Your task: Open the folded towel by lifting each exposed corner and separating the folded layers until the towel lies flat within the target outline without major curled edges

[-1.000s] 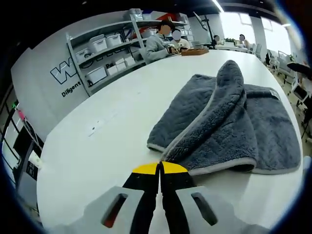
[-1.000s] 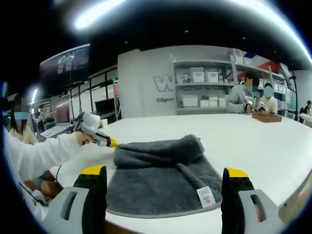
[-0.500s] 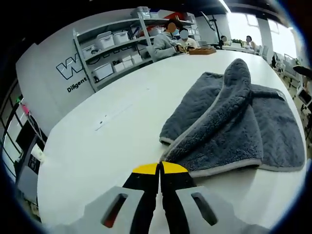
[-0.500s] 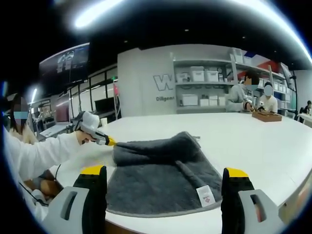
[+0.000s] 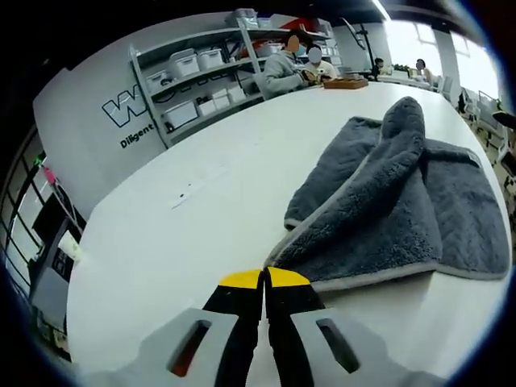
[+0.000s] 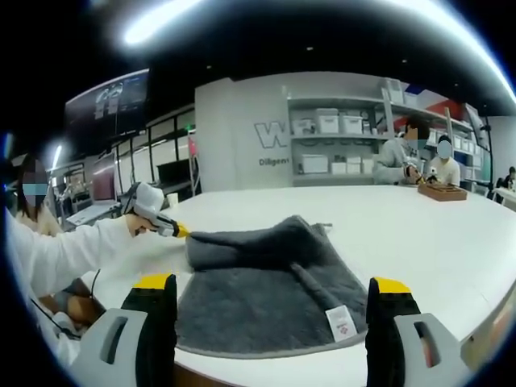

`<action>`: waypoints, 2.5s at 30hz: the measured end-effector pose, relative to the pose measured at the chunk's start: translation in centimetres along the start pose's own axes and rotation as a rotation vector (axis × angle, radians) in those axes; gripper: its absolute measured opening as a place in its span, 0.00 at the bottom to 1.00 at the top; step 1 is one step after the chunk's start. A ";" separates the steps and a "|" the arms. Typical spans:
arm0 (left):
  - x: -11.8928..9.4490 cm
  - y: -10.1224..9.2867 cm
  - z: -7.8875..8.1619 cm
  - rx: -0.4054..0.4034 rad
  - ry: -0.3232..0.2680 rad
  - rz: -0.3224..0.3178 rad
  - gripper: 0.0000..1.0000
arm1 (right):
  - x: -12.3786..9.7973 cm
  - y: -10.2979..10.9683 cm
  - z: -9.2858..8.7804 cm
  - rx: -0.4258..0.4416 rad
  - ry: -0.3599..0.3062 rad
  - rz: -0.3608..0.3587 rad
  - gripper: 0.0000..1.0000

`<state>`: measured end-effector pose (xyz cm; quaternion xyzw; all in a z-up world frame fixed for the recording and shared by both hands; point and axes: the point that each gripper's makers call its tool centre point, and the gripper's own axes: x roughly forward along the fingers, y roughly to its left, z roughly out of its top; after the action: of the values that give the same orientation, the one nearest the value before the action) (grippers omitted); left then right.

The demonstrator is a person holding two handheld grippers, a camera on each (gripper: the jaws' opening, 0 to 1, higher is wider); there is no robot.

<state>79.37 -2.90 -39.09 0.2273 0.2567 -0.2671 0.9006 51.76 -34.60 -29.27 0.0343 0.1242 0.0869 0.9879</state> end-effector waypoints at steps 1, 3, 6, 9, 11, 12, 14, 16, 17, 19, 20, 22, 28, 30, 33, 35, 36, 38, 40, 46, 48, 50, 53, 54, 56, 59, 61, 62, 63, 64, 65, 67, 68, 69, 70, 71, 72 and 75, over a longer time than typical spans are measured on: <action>-0.1 0.2 -0.1 -0.001 0.002 0.004 0.01 | 0.0 0.0 0.0 0.000 0.001 0.000 0.98; -0.2 0.5 -0.3 -0.004 0.006 0.014 0.01 | 0.0 0.0 0.0 0.000 0.001 0.000 0.98; -0.4 1.2 -0.5 -0.011 0.011 0.029 0.01 | 0.0 0.1 0.0 -0.001 0.002 0.002 0.98; -0.6 1.8 -0.9 -0.017 0.017 0.044 0.01 | 0.0 0.2 0.0 -0.004 0.003 0.007 0.98; -0.7 2.4 -1.2 -0.024 0.023 0.055 0.01 | 0.0 0.3 0.0 -0.004 0.004 0.009 0.98; -0.7 2.6 -1.4 -0.026 0.026 0.060 0.01 | 0.0 0.3 0.0 -0.004 0.004 0.009 0.98; -0.8 3.1 -1.6 -0.031 0.030 0.069 0.01 | 0.0 0.4 0.0 -0.005 0.003 0.010 0.98; -0.7 3.5 -1.9 -0.041 0.033 0.080 0.01 | 0.0 0.4 0.0 -0.005 0.003 0.010 0.98; -0.7 3.7 -2.0 -0.045 0.037 0.085 0.01 | 0.0 0.4 0.0 -0.005 0.004 0.010 0.98; -0.6 4.0 -2.3 -0.052 0.042 0.091 0.01 | 0.0 0.5 -0.1 -0.006 0.004 0.011 0.98; -0.6 4.2 -2.4 -0.056 0.044 0.093 0.01 | -0.1 0.5 0.0 -0.006 0.004 0.012 0.98; -0.5 4.3 -2.7 -0.067 0.049 0.095 0.01 | -0.1 0.5 0.0 -0.007 0.002 0.010 0.98; -0.5 5.2 -3.1 -0.095 0.053 0.112 0.01 | -0.2 0.3 -0.1 -0.006 0.003 0.007 0.98; -0.6 5.6 -3.2 -0.110 0.053 0.116 0.01 | -0.2 0.3 -0.1 -0.006 0.003 0.008 0.98; -0.8 5.8 -3.4 -0.126 0.052 0.121 0.01 | -0.1 0.4 -0.2 -0.005 0.007 0.009 0.98; -0.8 6.0 -3.5 -0.137 0.053 0.122 0.01 | -0.1 0.4 -0.2 -0.006 0.008 0.010 0.98; -0.8 6.0 -3.6 -0.142 0.053 0.123 0.01 | -0.1 0.4 -0.3 -0.006 0.009 0.010 0.98; -0.7 6.1 -3.8 -0.145 0.057 0.125 0.01 | -0.1 0.4 -0.3 -0.006 0.010 0.010 0.98; -0.6 6.3 -4.0 -0.148 0.059 0.126 0.01 | -0.1 0.3 -0.3 -0.006 0.010 0.009 0.98; -0.4 6.7 -4.7 -0.154 0.072 0.135 0.01 | -0.1 0.3 -0.3 -0.006 0.012 0.005 0.98; -0.5 6.7 -4.9 -0.155 0.076 0.136 0.01 | -0.1 0.3 -0.3 -0.006 0.013 0.006 0.98; -0.5 6.6 -5.1 -0.157 0.078 0.136 0.01 | -0.1 0.3 -0.3 -0.006 0.013 0.007 0.98; -0.5 6.6 -5.2 -0.160 0.078 0.135 0.01 | 0.0 0.3 -0.3 -0.006 0.014 0.007 0.98; -0.6 6.6 -5.2 -0.163 0.076 0.135 0.01 | 0.0 0.2 -0.3 -0.006 0.015 0.006 0.98; -0.6 6.7 -5.1 -0.166 0.075 0.136 0.01 | 0.0 0.2 -0.2 -0.005 0.015 0.004 0.98; -0.5 6.8 -5.2 -0.164 0.079 0.139 0.01 | 0.0 0.2 -0.2 -0.005 0.014 0.003 0.98; -0.5 6.8 -5.3 -0.159 0.082 0.138 0.01 | 0.0 0.2 -0.2 -0.006 0.014 0.004 0.98; -0.5 6.7 -5.4 -0.156 0.084 0.136 0.01 | 0.0 0.2 -0.2 -0.006 0.014 0.005 0.98; -0.5 6.7 -5.6 -0.157 0.090 0.140 0.01 | 0.0 0.3 -0.2 -0.006 0.014 0.005 0.98; -0.6 7.2 -6.0 -0.139 0.104 0.163 0.01 | 0.0 0.3 -0.2 -0.007 0.014 0.005 0.98; -0.6 7.4 -6.1 -0.143 0.104 0.163 0.01 | 0.0 0.3 -0.2 -0.008 0.014 0.005 0.98; -1.1 7.9 -6.5 -0.193 0.096 0.164 0.01 | -0.1 0.3 -0.2 -0.007 0.013 0.006 0.98; -1.3 8.0 -6.6 -0.200 0.092 0.160 0.01 | -0.1 0.3 -0.1 -0.006 0.012 0.006 0.98; -1.5 8.2 -6.6 -0.203 0.089 0.159 0.01 | -0.1 0.3 -0.1 -0.006 0.011 0.004 0.98; -1.8 8.3 -6.6 -0.205 0.085 0.160 0.01 | -0.1 0.2 -0.1 -0.006 0.010 0.003 0.98; -2.0 8.3 -6.6 -0.205 0.081 0.158 0.01 | 0.0 0.2 -0.1 -0.005 0.011 0.002 0.98; -2.3 8.2 -6.4 -0.206 0.070 0.149 0.01 | 0.0 0.2 -0.1 -0.005 0.012 0.002 0.98; -3.3 7.9 -5.9 -0.214 0.042 0.130 0.01 | 0.2 0.3 -0.2 -0.007 0.017 0.004 0.98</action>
<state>79.68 7.45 -39.58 0.1516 0.2871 -0.1746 0.9295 51.79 -34.23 -29.51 0.0301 0.1324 0.0895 0.9867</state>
